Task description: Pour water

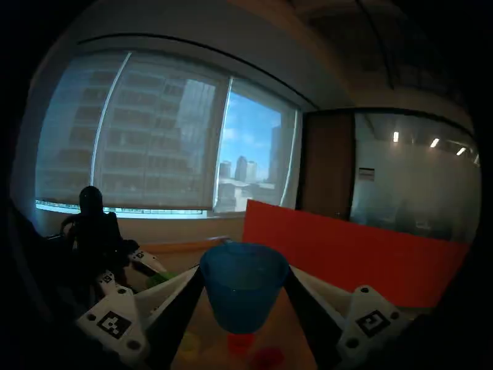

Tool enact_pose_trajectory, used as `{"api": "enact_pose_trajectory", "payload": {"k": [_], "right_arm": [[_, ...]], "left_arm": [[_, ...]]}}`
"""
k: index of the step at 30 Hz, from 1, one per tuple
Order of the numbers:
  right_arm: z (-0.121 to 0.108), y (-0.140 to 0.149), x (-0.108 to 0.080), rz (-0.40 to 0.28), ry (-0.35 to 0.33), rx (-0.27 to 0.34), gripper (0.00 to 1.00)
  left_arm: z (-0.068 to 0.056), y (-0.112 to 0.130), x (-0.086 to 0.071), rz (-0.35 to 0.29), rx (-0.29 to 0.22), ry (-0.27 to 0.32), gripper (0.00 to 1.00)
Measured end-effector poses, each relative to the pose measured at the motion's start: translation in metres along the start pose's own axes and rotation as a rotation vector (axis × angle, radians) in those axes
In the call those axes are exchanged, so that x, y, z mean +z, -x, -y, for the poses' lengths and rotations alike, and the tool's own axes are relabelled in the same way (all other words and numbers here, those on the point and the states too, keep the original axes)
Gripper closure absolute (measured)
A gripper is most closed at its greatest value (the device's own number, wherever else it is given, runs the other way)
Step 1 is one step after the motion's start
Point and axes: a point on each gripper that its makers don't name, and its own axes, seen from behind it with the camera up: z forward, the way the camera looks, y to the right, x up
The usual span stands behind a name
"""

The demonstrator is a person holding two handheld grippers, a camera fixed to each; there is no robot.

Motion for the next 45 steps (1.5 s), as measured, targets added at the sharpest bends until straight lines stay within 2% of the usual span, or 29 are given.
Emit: {"api": "enact_pose_trajectory", "payload": {"k": [6,18,24,30,45], "right_arm": [[-0.006,0.007,-0.011,-0.001,0.022,-0.006,0.1],[-0.004,0.028,-0.024,0.008,0.02,0.001,0.1],[-0.002,0.048,-0.032,0.029,0.02,-0.005,0.1],[0.006,0.066,-0.036,0.05,0.004,-0.006,0.1],[0.034,0.111,-0.036,0.108,-0.053,-0.009,0.09]], "left_arm": [[0.012,0.002,-0.012,0.012,0.011,-0.029,0.19],[0.023,0.006,-0.026,0.029,0.027,-0.068,0.19],[0.032,0.016,-0.036,0.048,0.02,-0.1,0.2],[0.036,0.029,-0.045,0.074,0.017,-0.119,0.19],[0.045,0.076,-0.063,0.18,0.02,-0.151,0.19]]}}
